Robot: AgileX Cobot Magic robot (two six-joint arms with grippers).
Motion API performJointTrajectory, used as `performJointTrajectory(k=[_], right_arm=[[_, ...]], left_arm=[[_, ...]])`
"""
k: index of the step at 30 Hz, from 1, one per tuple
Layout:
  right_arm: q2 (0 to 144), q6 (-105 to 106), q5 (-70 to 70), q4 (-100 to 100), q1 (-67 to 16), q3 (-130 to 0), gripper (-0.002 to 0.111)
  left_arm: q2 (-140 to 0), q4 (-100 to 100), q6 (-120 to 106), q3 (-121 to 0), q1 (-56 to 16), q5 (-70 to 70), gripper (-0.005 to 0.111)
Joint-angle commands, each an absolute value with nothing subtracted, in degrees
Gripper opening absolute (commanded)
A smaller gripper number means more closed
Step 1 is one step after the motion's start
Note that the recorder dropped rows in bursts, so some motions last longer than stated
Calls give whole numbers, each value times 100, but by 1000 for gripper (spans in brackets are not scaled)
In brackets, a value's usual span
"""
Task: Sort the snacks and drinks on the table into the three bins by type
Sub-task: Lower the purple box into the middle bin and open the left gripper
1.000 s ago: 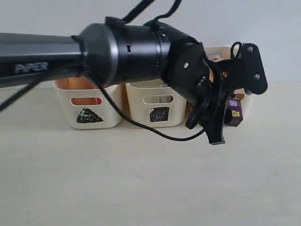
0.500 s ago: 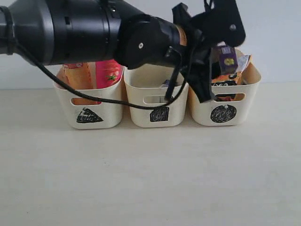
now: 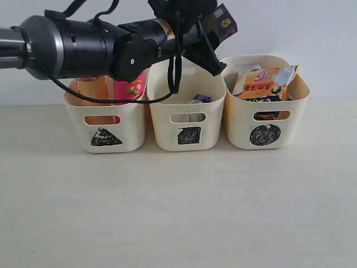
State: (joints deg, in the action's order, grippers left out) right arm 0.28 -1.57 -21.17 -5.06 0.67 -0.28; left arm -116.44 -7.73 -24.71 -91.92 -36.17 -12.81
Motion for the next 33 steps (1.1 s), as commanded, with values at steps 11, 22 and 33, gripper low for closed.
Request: performJointTrajectory(k=[11,22,33], right_arm=[[0,-139,-2042,-493,107,0,0],[0,-139,-2042,-493,107,0,0],[0,-139,-2042,-493,107,0,0]], left_arm=[[-12428,-637,-2605,-9847,-3371,-1486,4],[-12835,-897,-2664,-9847,-3127,-1245,17],[-12835,-897,-2664,-9847,-3127,-1214,69]])
